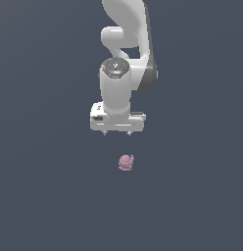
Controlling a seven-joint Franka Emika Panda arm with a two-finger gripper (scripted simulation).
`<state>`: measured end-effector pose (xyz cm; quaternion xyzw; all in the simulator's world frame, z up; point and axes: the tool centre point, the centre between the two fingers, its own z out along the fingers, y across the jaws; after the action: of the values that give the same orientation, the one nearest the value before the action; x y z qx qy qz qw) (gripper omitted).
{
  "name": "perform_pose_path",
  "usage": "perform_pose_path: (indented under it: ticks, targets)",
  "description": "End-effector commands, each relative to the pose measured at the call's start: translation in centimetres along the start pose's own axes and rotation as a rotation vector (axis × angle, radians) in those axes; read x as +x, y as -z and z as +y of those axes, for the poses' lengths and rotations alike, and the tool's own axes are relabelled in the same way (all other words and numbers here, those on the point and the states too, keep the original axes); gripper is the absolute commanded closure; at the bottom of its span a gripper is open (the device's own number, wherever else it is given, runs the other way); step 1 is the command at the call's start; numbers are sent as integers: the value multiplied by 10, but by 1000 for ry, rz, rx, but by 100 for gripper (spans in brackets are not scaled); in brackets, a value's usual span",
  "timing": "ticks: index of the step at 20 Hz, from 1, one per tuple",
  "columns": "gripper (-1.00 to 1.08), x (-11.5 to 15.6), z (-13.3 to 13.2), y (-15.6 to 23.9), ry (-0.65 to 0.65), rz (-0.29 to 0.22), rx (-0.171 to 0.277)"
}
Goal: Pick up the object and move it to a goal position.
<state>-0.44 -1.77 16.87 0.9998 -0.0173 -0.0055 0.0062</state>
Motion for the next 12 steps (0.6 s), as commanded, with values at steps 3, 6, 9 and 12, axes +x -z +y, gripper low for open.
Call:
perform_pose_path:
  ticks: [3,6,9,12]
  targets:
    - [-92,1,0,1,4,1,-1]
    - [-92,3,-1,4,22,6,-5]
    - [-92,6,-3,8,43,12,-10]
    - [-92,7,-3,9,48,14,-11]
